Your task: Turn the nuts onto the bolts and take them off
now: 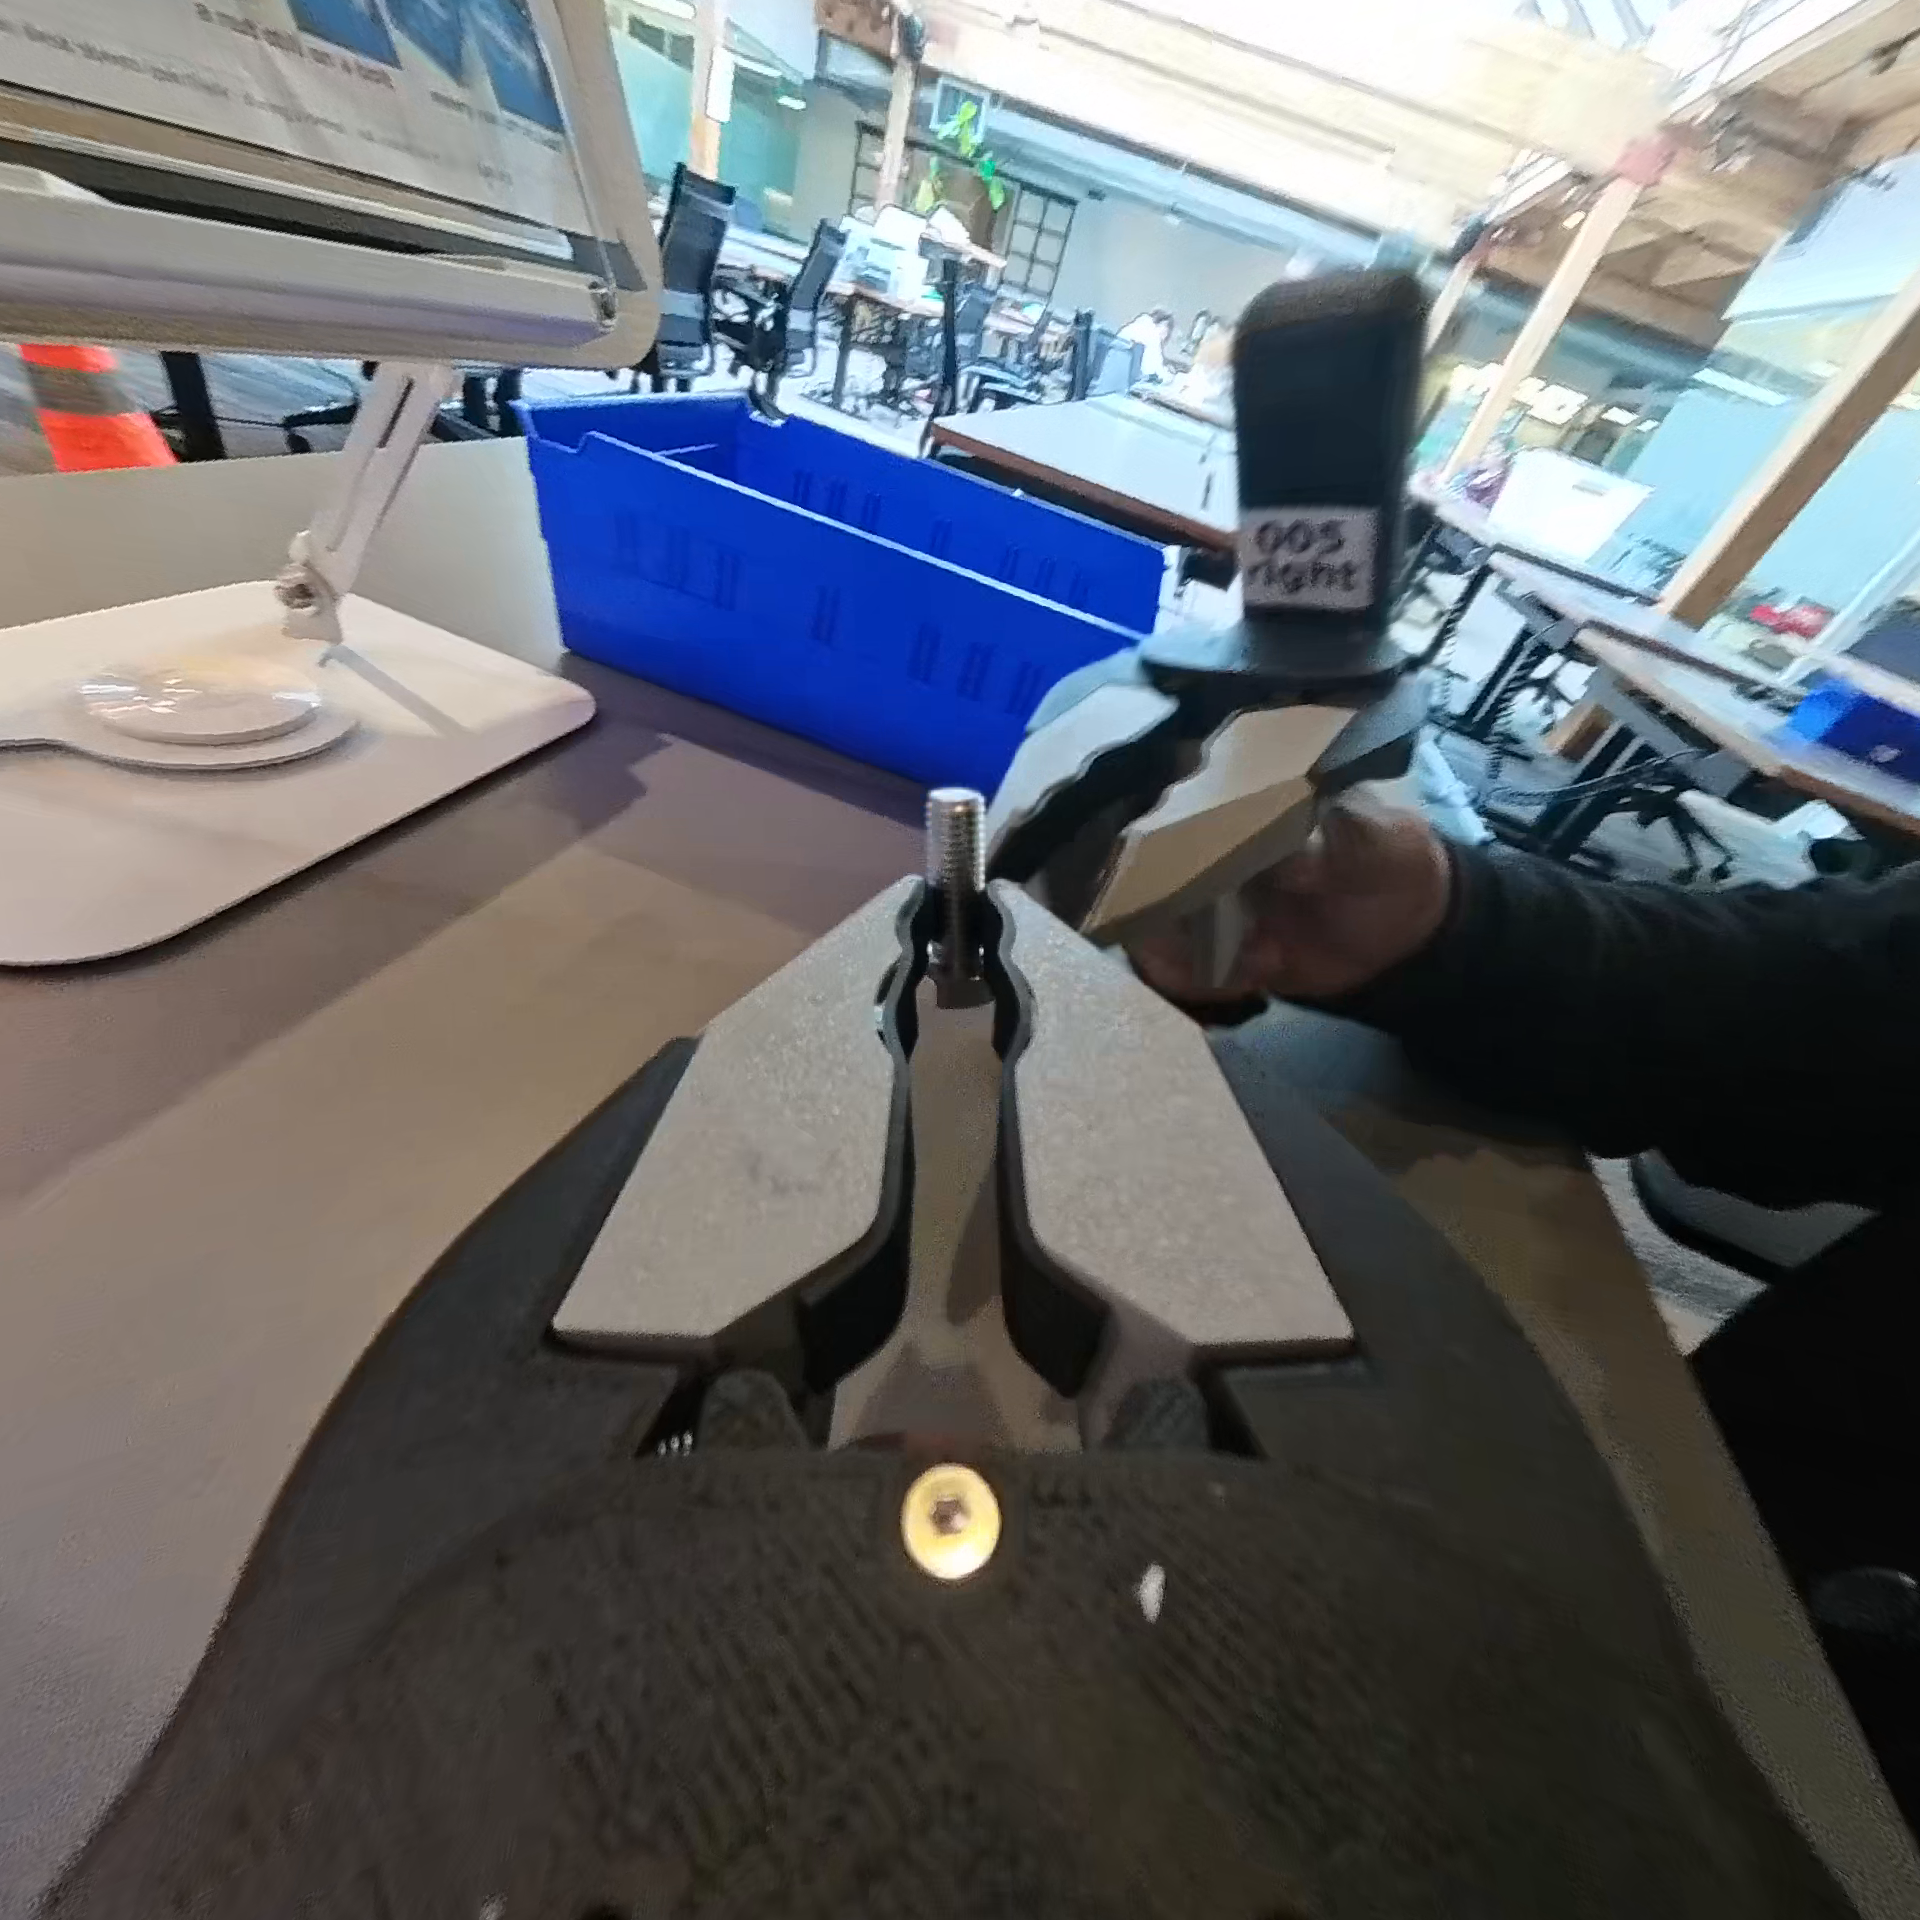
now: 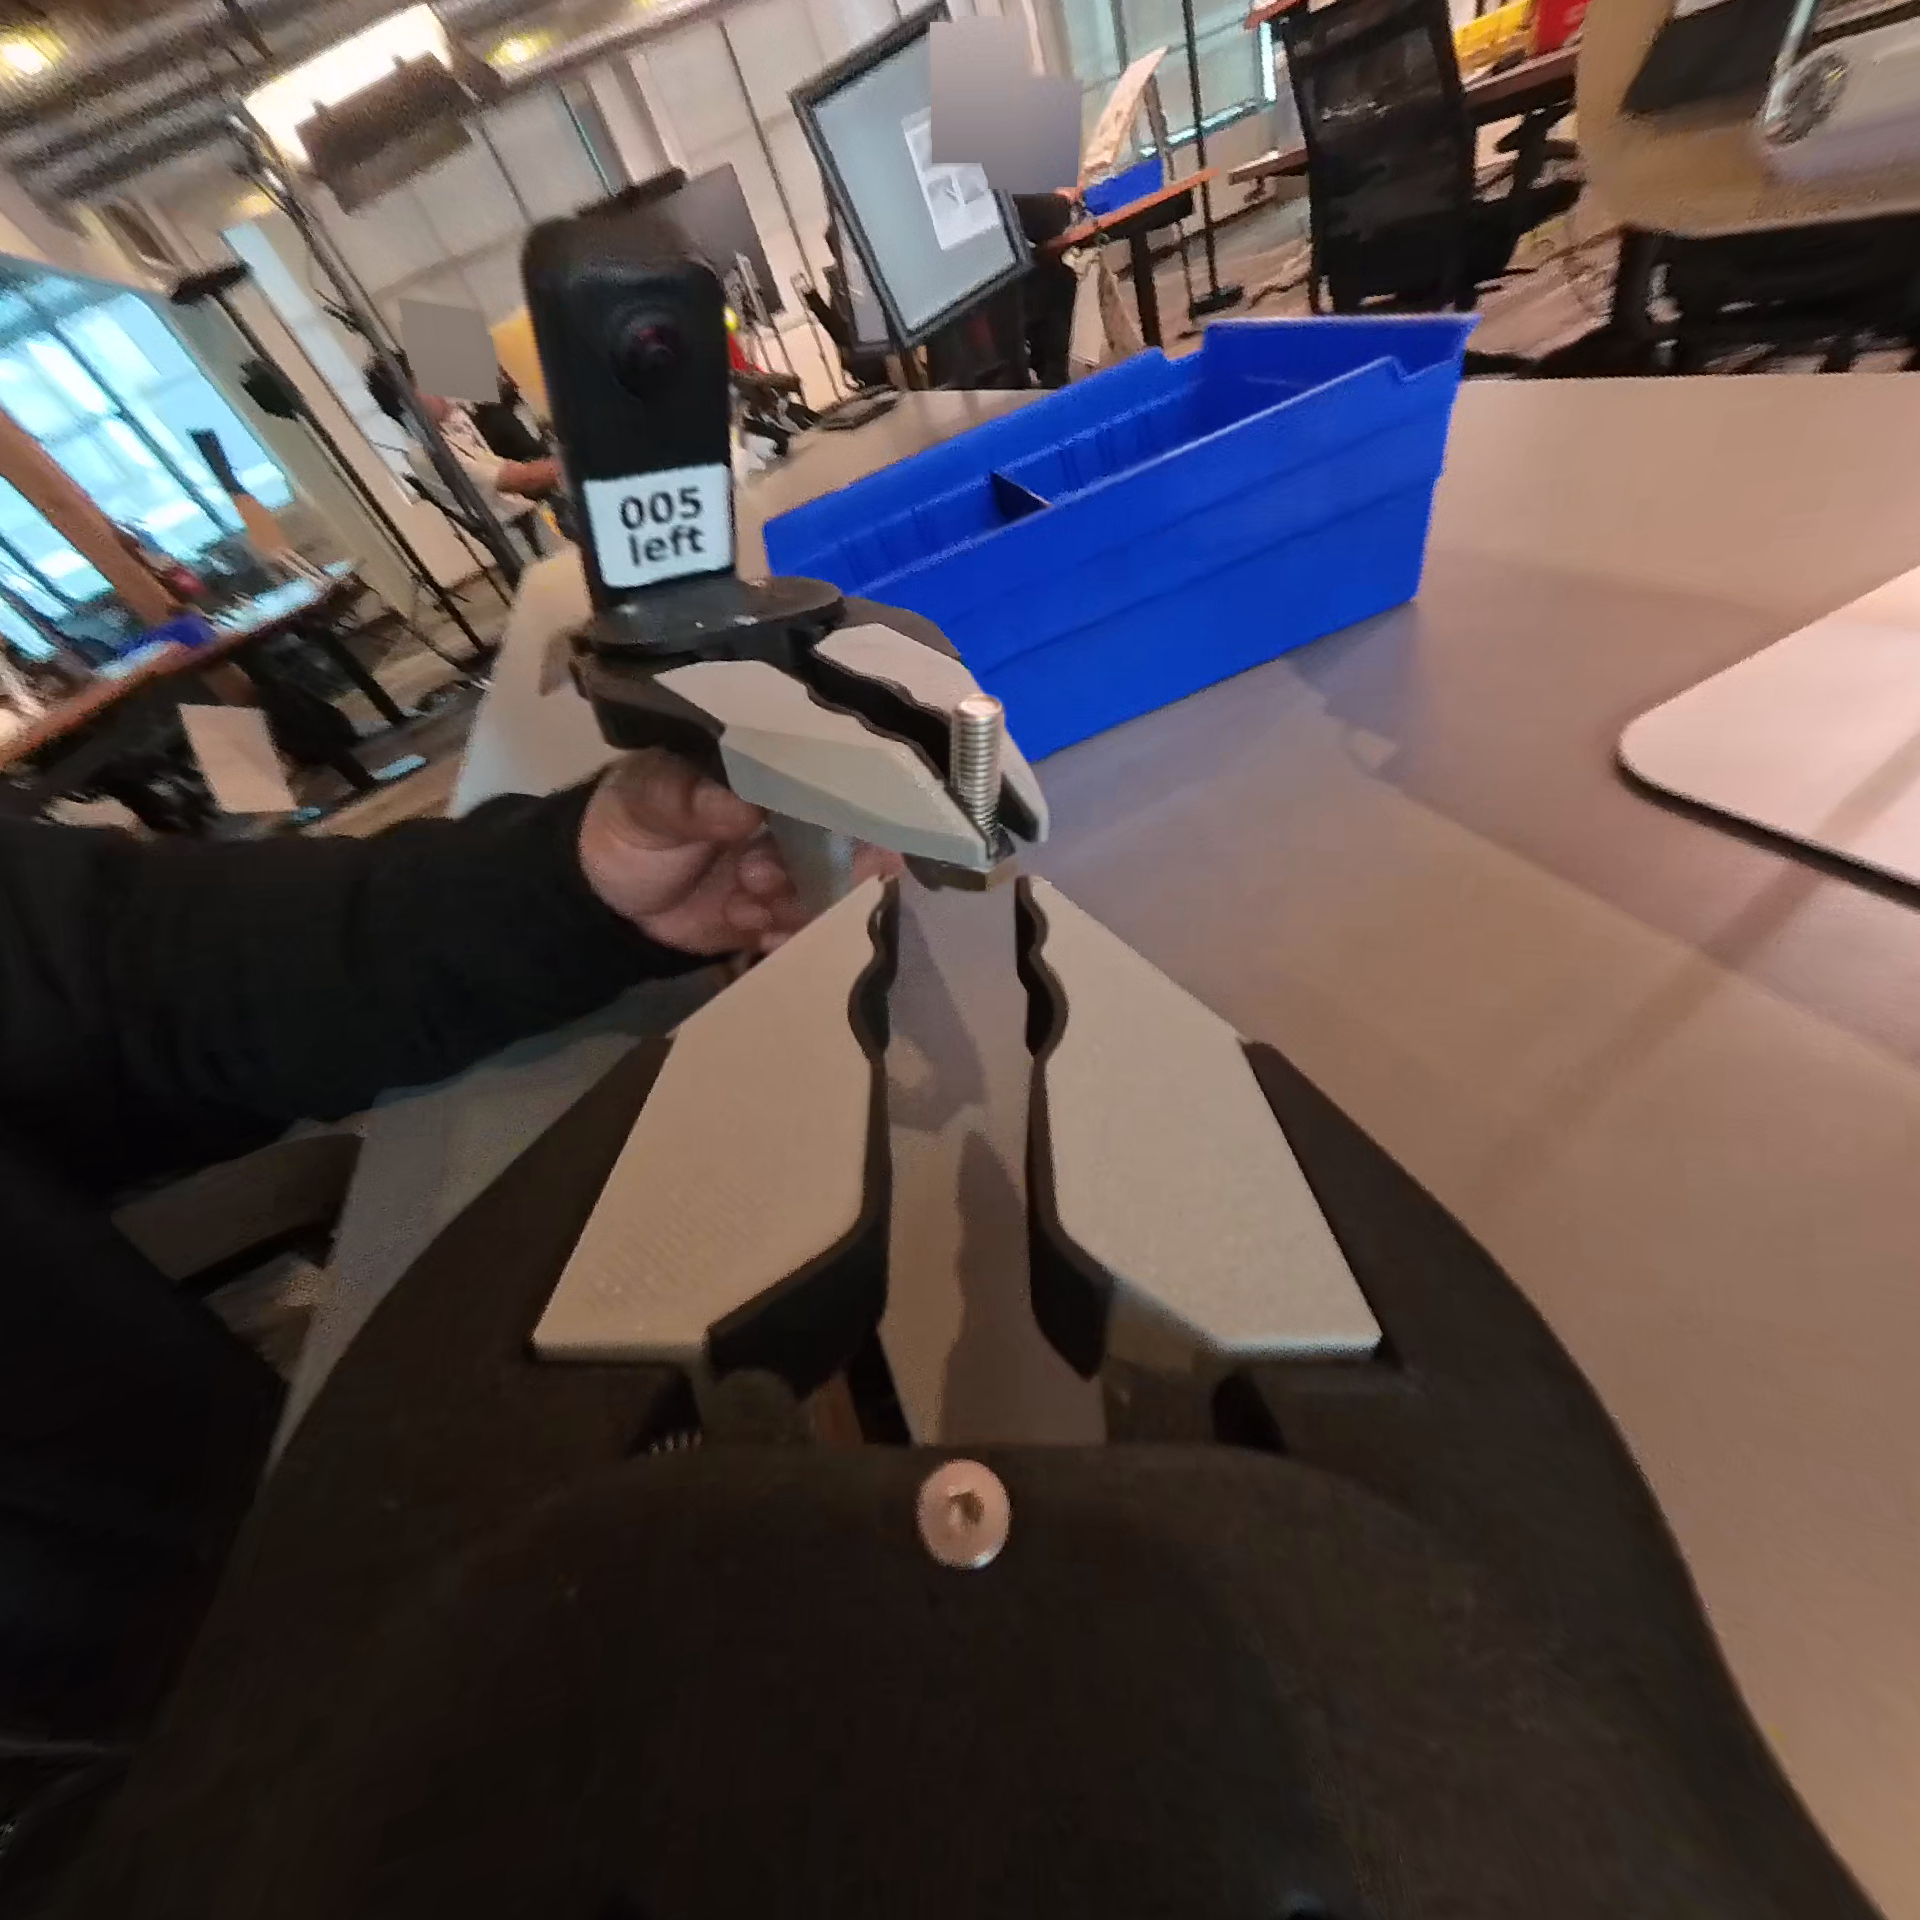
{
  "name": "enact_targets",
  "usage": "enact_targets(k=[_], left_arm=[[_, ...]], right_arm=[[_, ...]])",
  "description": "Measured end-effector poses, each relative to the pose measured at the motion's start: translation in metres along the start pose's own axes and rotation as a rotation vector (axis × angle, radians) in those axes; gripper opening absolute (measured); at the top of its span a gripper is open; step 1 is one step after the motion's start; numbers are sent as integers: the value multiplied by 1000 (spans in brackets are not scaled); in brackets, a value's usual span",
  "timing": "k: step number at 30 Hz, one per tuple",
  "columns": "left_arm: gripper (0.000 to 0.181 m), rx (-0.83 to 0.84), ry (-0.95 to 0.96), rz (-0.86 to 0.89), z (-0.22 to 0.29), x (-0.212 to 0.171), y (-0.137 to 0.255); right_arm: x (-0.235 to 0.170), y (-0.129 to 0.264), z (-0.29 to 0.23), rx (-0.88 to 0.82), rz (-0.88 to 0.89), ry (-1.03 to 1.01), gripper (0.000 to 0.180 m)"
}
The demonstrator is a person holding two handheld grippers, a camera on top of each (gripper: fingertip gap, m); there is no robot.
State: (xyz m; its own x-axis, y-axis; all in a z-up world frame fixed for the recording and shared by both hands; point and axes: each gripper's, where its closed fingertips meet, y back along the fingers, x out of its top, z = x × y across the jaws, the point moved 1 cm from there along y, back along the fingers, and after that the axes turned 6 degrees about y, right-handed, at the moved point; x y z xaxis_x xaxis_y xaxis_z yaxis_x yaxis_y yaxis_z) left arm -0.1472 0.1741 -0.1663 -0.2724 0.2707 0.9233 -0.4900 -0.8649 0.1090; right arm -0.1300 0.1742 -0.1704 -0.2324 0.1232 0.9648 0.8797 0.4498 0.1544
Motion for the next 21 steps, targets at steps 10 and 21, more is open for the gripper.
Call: enact_targets(k=[10,21], left_arm=[[7,102,-74,-131,-18,-24,-6],[7,304,-154,-308,-43,-46,-6]], right_arm=[[-31,37,38,-232,-264,192,21],[-63,23,44,-341,-487,369,18]])
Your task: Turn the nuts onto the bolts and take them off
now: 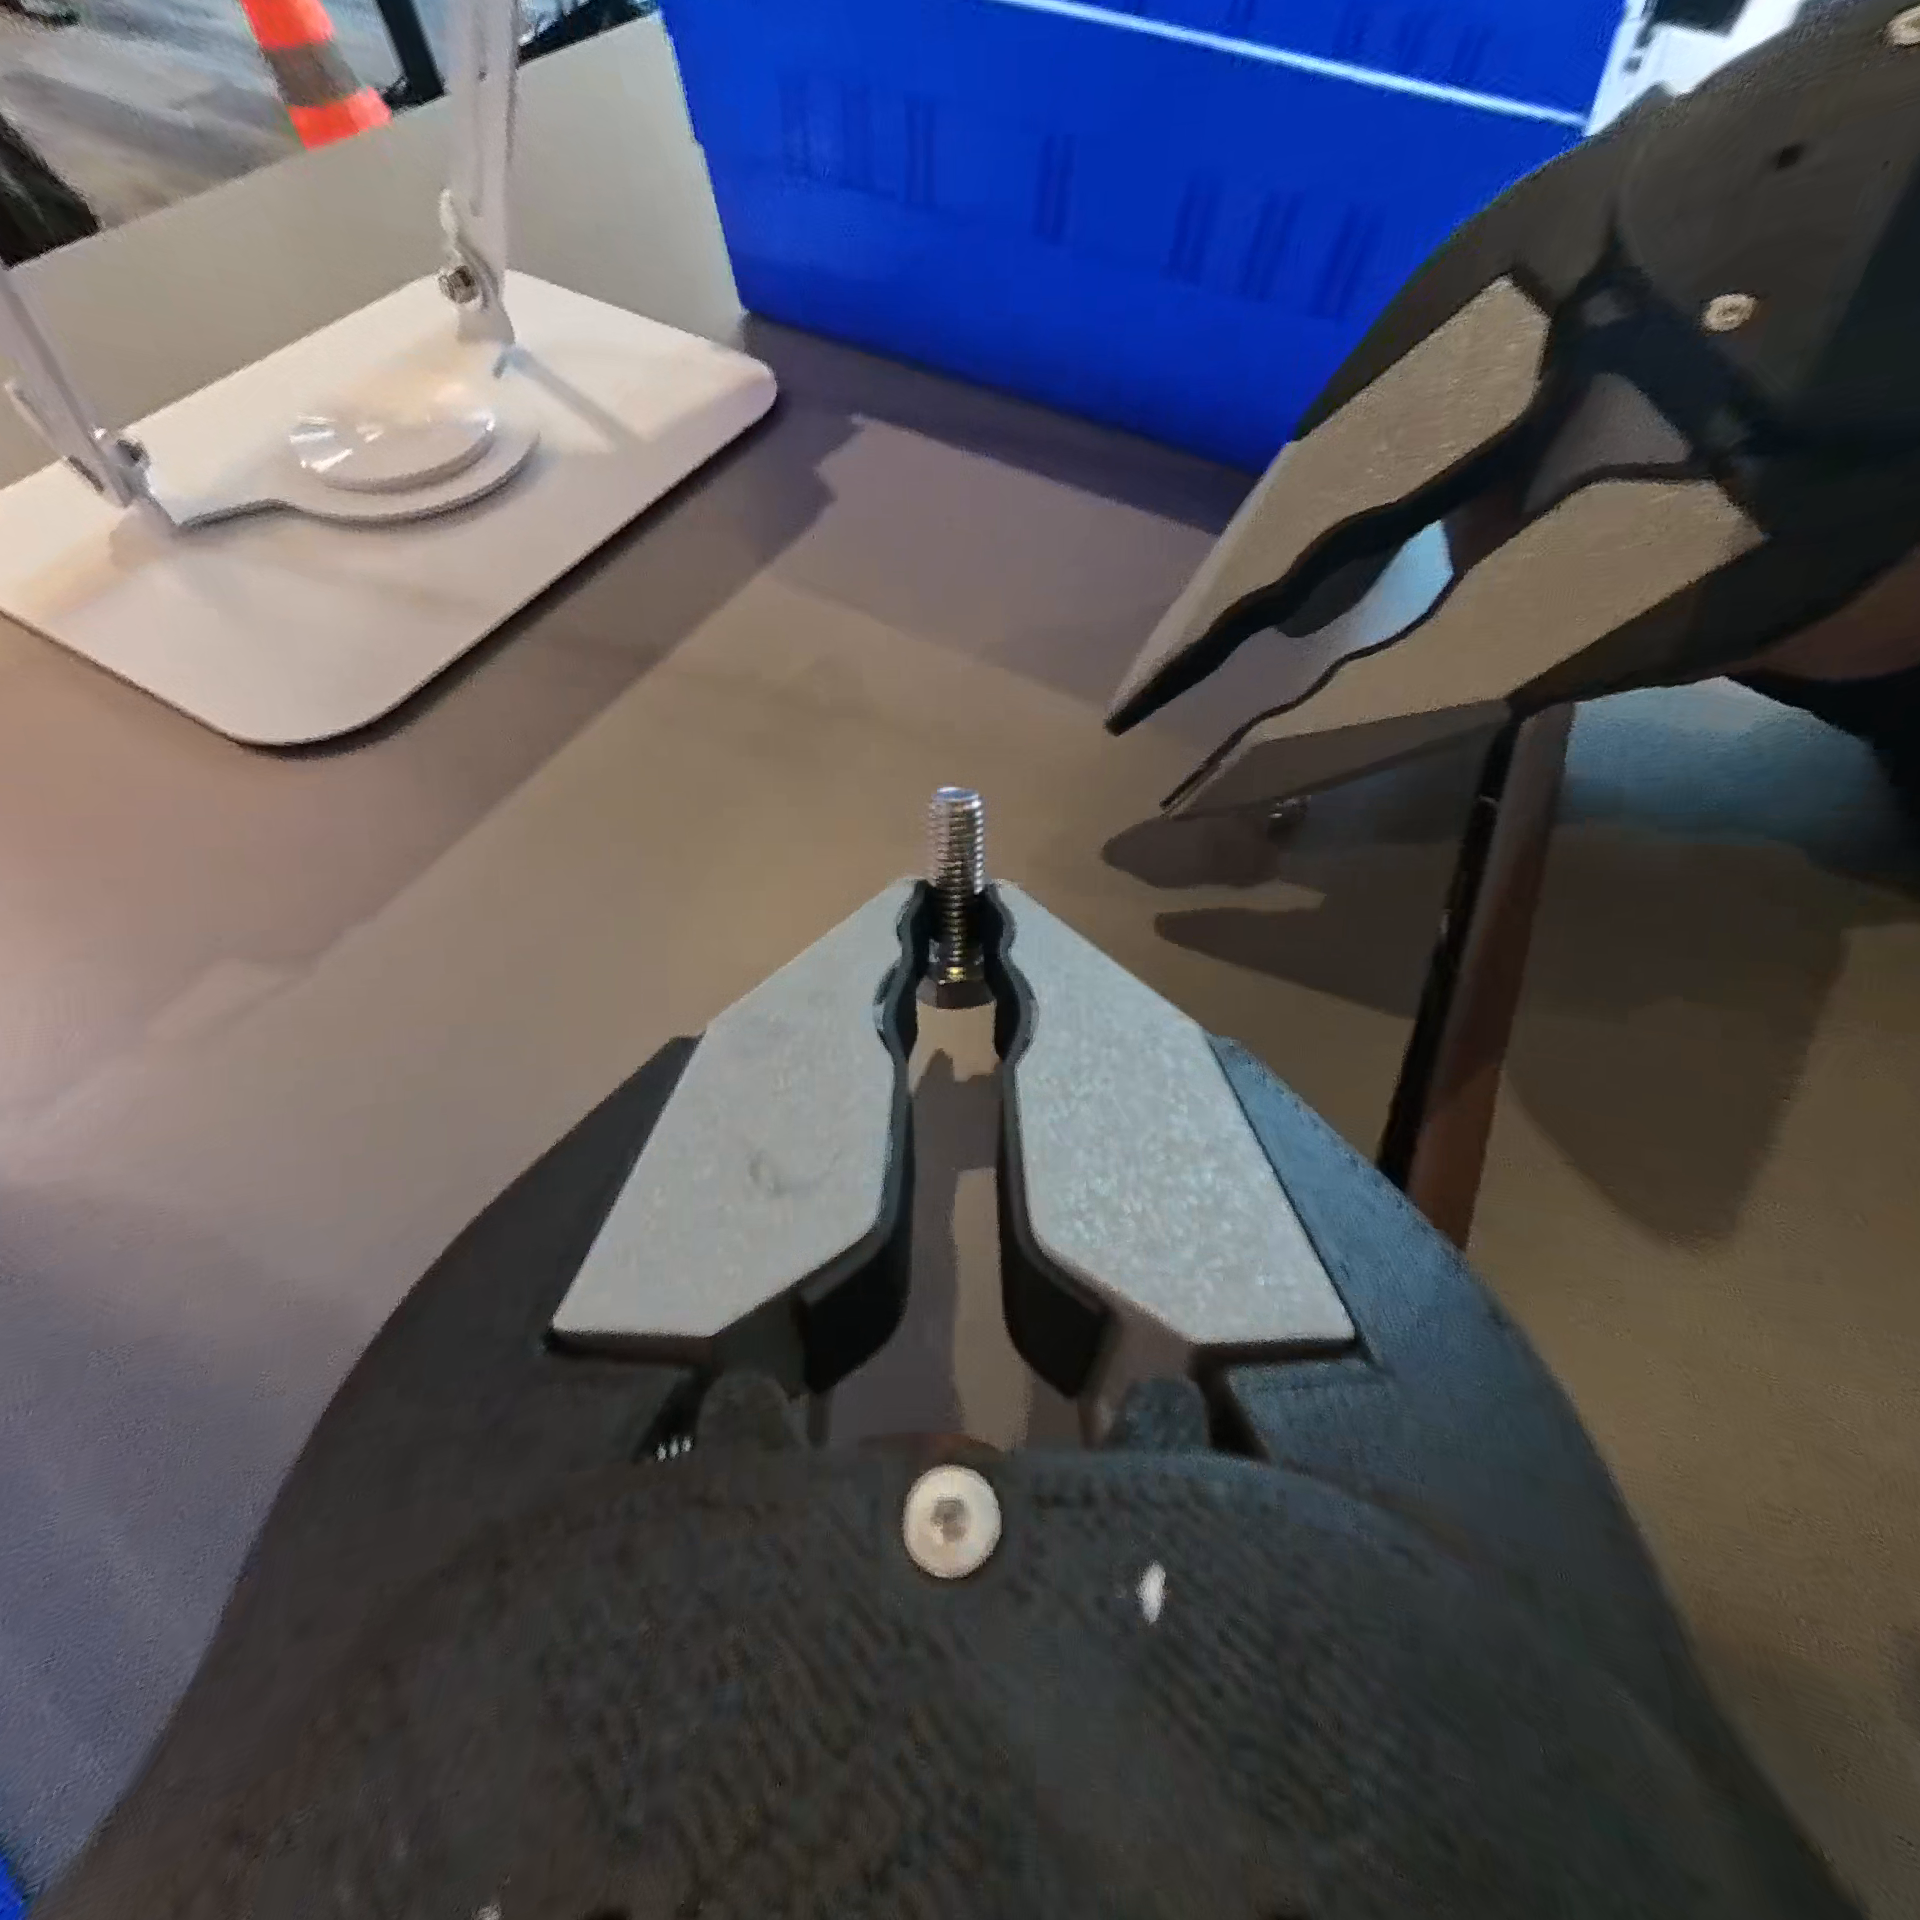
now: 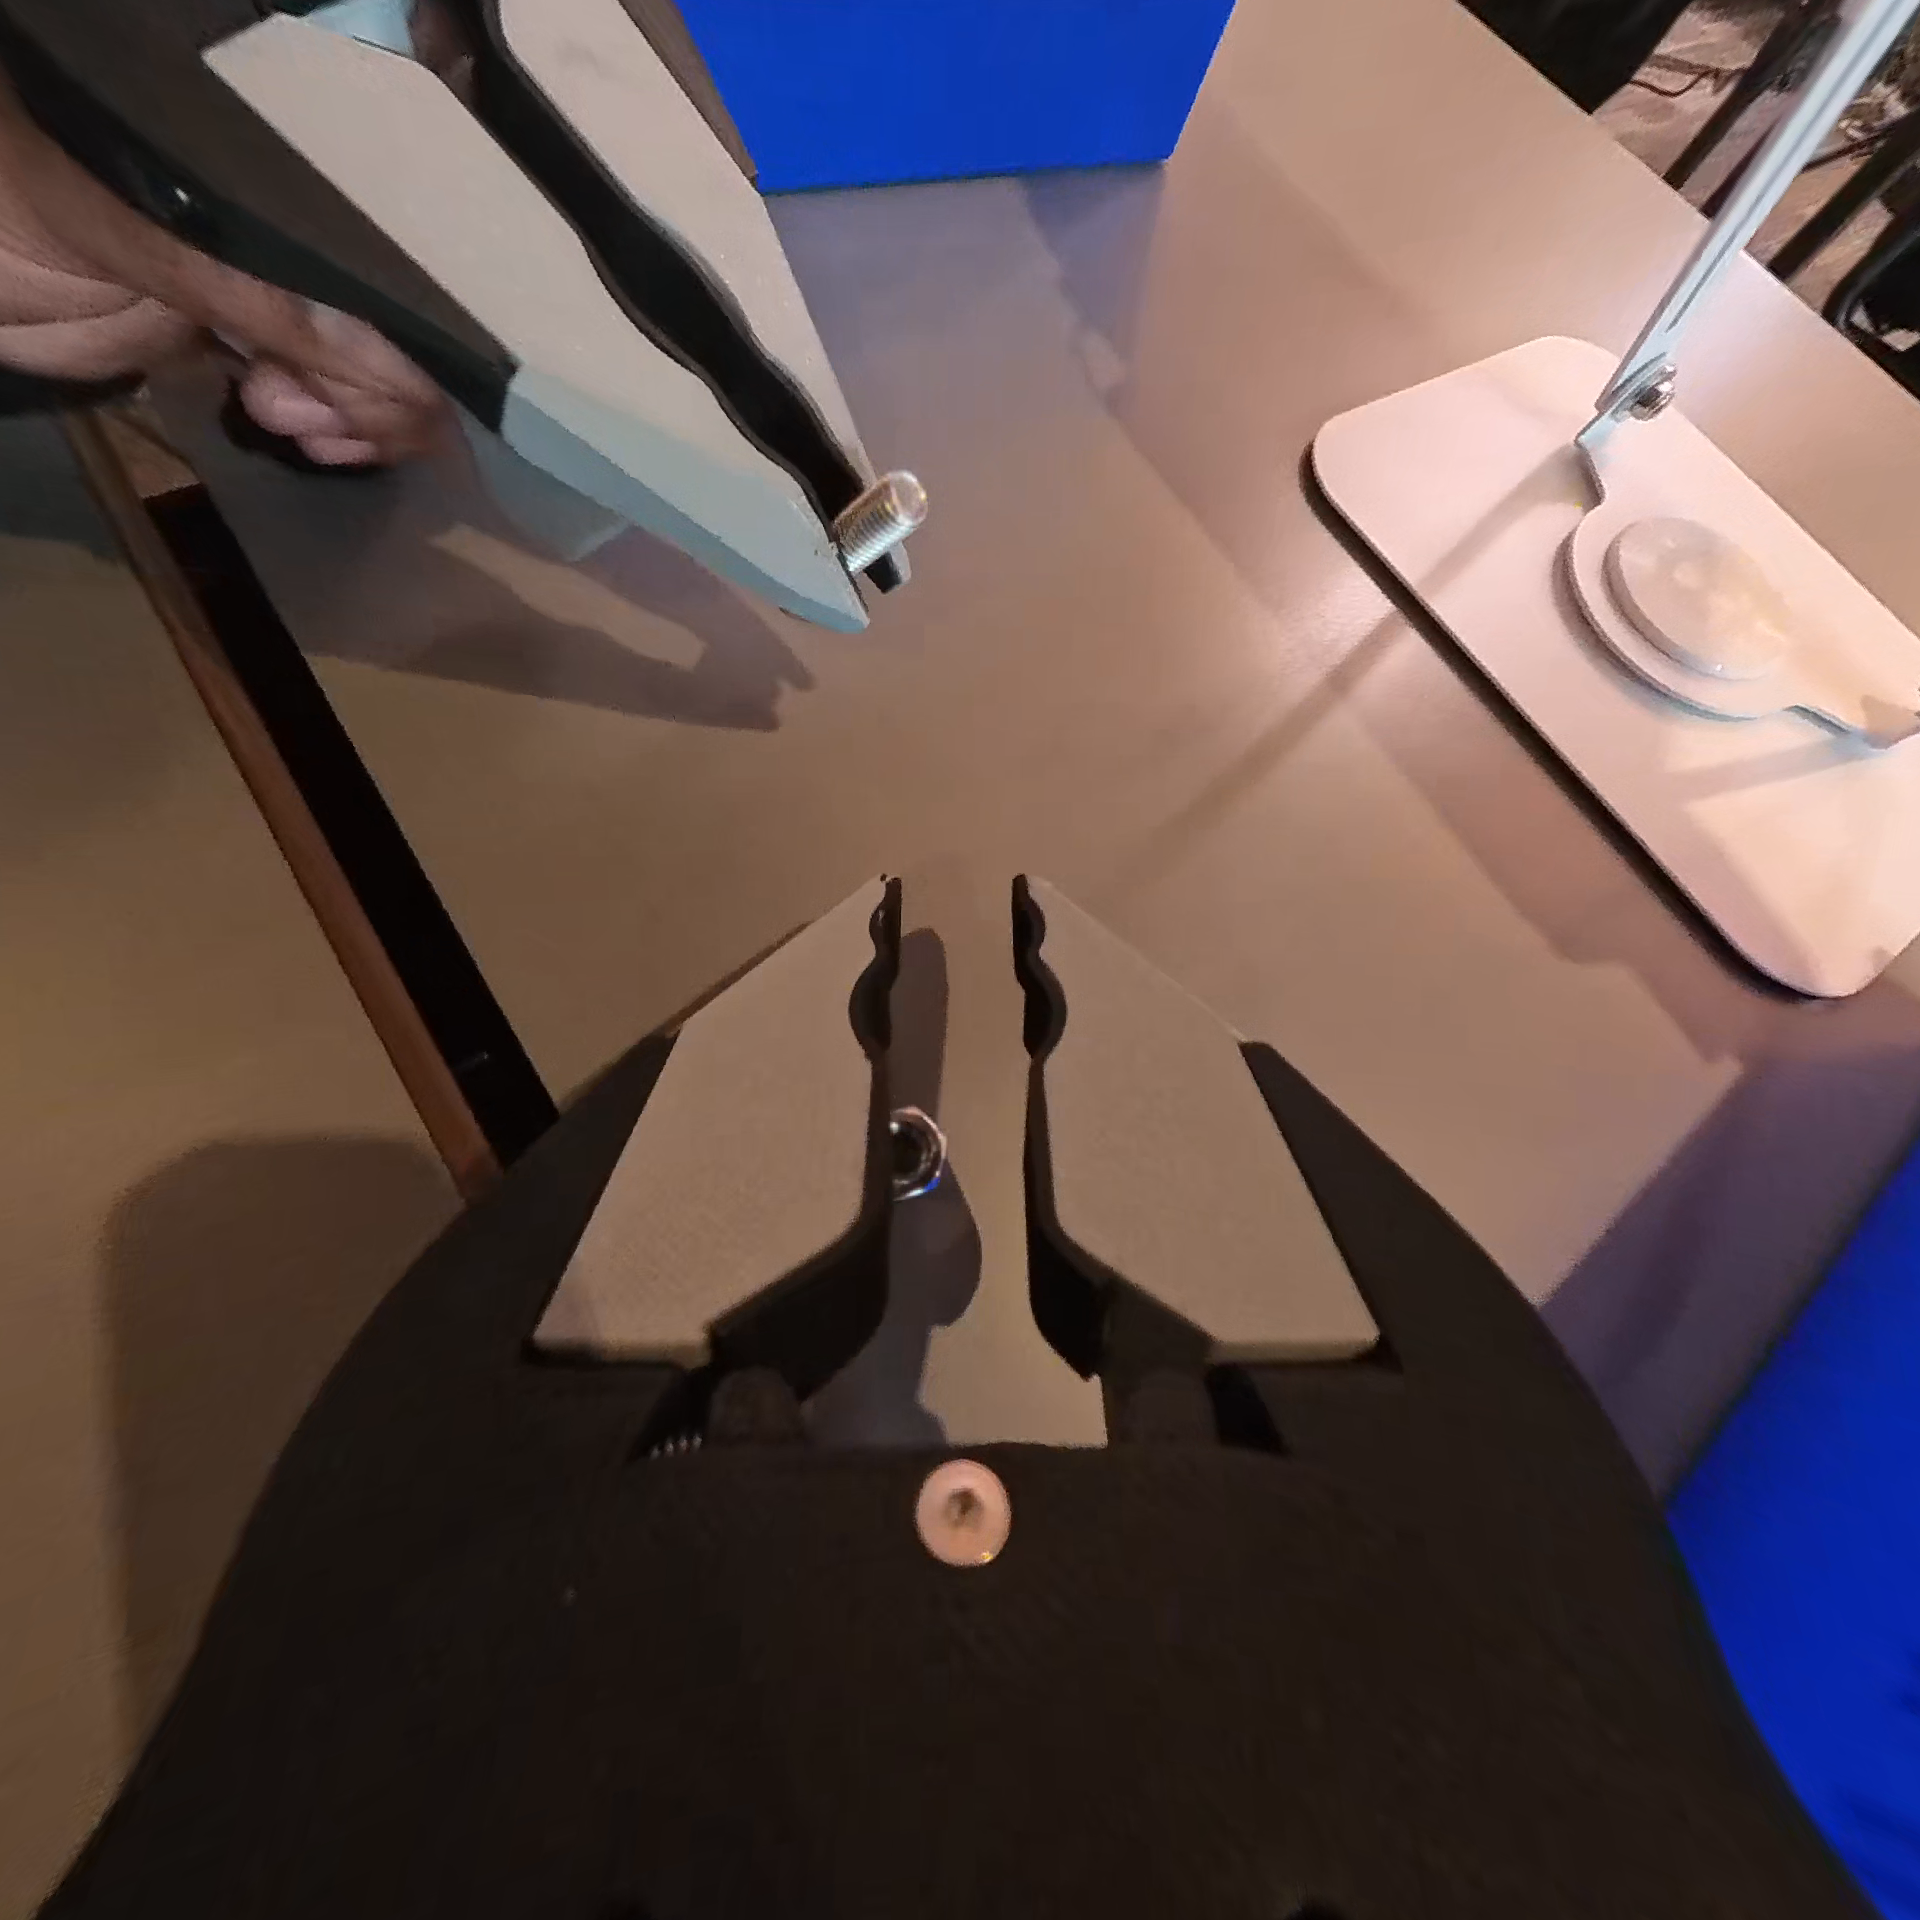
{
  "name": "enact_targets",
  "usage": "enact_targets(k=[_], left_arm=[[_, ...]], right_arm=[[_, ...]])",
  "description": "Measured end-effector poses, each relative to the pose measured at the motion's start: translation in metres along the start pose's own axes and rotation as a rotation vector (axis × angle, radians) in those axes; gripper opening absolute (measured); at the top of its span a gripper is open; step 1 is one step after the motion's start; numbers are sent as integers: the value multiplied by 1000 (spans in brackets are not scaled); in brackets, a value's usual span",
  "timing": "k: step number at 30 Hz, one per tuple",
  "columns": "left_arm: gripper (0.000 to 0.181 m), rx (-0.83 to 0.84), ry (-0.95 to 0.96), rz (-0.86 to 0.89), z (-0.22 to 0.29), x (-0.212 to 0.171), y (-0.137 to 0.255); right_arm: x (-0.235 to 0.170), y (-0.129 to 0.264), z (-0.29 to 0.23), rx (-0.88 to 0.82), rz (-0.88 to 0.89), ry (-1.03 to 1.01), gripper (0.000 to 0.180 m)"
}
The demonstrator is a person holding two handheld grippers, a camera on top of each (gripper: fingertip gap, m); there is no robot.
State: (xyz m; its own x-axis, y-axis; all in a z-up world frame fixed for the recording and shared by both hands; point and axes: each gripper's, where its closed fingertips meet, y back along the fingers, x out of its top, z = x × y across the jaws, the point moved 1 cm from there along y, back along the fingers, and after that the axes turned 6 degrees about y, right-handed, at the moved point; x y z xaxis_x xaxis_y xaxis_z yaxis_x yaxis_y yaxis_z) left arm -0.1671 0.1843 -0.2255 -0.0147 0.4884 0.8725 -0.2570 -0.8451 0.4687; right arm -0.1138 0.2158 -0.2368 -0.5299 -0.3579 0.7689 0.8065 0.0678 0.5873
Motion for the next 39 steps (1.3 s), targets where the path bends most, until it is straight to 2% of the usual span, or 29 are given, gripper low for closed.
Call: enact_targets(k=[8,14,19,21,30,39], left_arm=[[7,-30,-117,-4,17,0,-3],[6,-90,-150,40,33,5,-3],[6,-139,-149,78,41,10,-1],[6,-161,-160,90,46,11,0],[6,-145,-175,112,46,14,1],[7,-139,-167,100,45,12,-1]], right_arm=[[34,10,-6,86,202,-138,15],[45,8,-13,144,251,-192,25],[56,14,-18,215,323,-250,12],[56,15,-18,236,333,-263,6],[57,16,-19,268,346,-300,8],[55,13,-19,203,311,-226,6]])
